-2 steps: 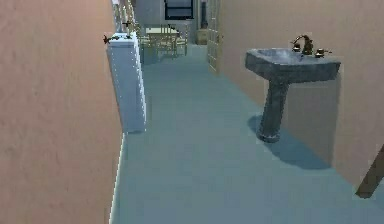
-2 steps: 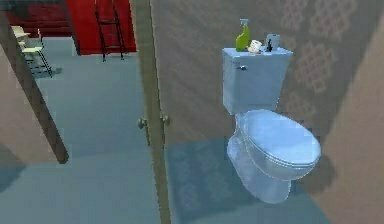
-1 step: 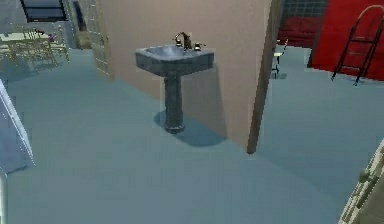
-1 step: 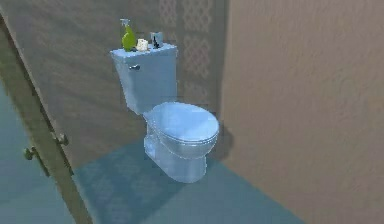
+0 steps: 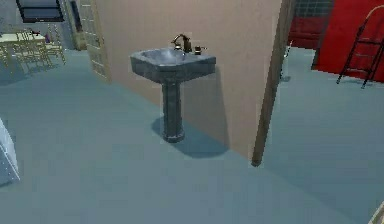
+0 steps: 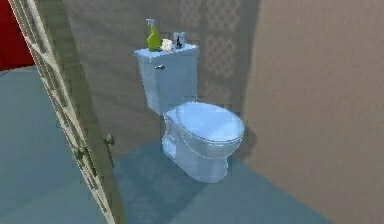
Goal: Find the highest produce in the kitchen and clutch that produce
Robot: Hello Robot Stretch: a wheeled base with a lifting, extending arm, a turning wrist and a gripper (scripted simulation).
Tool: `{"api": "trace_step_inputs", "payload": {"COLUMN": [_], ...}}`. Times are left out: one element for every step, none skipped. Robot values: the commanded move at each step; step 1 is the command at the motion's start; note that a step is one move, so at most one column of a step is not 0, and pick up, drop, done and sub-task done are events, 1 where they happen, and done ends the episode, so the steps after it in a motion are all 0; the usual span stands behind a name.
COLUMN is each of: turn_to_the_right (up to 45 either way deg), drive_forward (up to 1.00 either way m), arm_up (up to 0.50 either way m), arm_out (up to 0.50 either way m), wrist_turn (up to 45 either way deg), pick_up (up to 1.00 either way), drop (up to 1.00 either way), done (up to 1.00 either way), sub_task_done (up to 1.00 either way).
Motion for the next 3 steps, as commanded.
{"api": "trace_step_inputs", "payload": {"turn_to_the_right": [-6.0,0.0,45.0], "drive_forward": [0.00,0.50,0.00], "arm_up": [0.00,0.00,0.00], "arm_out": [0.00,0.00,0.00], "wrist_turn": [0.0,0.0,0.0], "pick_up": [0.00,0.00,0.00], "drop": [0.00,0.00,0.00], "done": [0.00,0.00,0.00], "sub_task_done": [0.00,0.00,0.00]}}
